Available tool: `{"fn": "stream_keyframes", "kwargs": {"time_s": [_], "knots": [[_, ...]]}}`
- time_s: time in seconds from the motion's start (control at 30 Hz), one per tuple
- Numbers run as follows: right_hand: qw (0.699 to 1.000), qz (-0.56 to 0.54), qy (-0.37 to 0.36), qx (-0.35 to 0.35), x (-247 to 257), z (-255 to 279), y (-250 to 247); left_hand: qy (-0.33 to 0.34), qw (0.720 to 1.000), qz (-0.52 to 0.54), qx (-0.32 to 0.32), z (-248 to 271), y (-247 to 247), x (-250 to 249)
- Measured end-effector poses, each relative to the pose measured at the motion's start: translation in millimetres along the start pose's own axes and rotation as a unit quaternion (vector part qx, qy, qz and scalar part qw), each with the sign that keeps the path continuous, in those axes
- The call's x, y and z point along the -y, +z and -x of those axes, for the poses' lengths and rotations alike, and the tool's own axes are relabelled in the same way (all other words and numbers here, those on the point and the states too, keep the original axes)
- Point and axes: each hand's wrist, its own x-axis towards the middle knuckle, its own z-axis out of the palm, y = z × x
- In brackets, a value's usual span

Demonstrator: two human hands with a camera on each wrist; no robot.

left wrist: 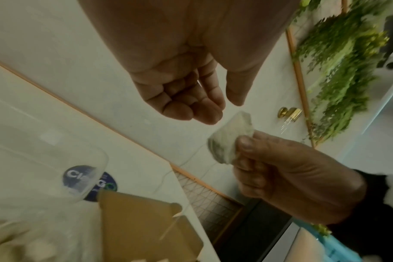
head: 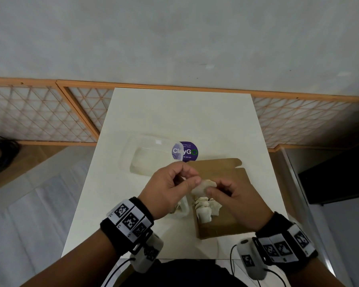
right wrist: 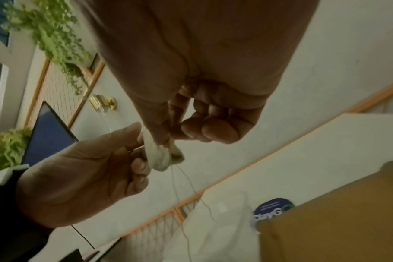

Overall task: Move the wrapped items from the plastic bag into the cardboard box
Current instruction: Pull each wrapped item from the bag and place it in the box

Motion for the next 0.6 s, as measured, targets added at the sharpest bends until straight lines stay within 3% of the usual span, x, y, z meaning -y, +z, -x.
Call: {"fn": "stream_keyframes", "kwargs": {"time_s": [0.1, 0.3, 0.47, 0.6], "knots": [[0.993, 0.106, 0.046, 0.024, -16.0, 19.7, -12.9, -0.037, 0.998, -0.041, 0.003, 2.3, -5.5, 20.9], [0.968, 0.188, 0.125, 0.109, -92.0, 31.0, -5.0, -0.146, 0.982, -0.117, 0.007, 13.1, -17.2, 65.2], [0.912, 0.298, 0.180, 0.218, -140.1, 9.0, 32.0, -0.201, 0.950, -0.230, 0.065, 20.1, -23.1, 95.9], [0.893, 0.356, 0.193, 0.195, -143.5, -9.7, 48.7, -0.223, 0.925, -0.297, 0.086, 22.6, -26.6, 114.8]]}}
